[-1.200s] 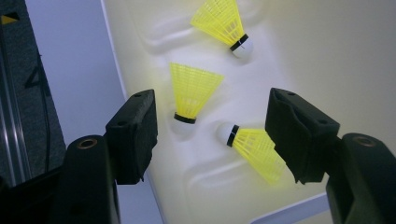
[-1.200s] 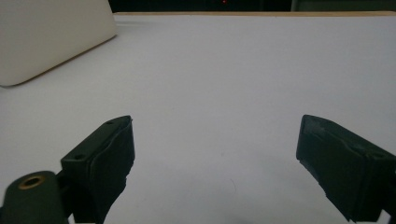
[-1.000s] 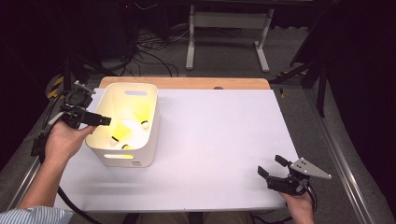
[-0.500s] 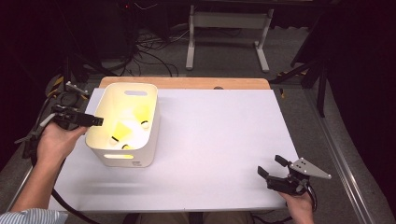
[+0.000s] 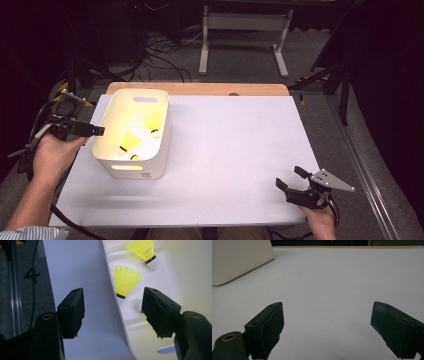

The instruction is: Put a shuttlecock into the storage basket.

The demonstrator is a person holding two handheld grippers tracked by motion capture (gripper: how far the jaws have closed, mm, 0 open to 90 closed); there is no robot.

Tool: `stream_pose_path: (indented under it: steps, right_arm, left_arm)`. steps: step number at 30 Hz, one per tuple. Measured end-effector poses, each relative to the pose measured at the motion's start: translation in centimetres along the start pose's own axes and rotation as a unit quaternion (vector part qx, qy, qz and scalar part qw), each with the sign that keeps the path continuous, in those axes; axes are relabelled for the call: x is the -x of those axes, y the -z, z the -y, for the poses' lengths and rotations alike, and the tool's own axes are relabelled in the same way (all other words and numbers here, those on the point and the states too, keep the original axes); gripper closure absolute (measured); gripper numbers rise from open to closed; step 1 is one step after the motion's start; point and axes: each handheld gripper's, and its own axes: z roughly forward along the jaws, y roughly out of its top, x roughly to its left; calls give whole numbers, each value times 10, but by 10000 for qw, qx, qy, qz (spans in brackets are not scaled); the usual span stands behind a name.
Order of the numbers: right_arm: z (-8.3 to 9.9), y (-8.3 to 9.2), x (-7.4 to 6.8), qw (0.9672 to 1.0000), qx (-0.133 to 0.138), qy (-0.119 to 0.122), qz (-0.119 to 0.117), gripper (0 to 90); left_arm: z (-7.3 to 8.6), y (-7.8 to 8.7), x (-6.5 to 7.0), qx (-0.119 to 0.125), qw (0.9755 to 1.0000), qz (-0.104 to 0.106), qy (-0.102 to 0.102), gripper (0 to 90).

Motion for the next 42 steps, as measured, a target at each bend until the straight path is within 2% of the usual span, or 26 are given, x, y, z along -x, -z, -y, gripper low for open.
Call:
stream_pose_path:
  steps: [11,30,42]
  right_arm:
    - [0,0,0,10000,-3,-3,-1,122]
    - [0,-1,0,10000,-8,-20,3,123]
    - [0,-1,0,10000,-6,-26,8,123]
  left_arm:
    - [6,3,-9,69,9999,-7,154,366]
    - [17,3,-19,93,9995,-52,298,383]
    - [28,-2,-26,140,9989,-36,436,380]
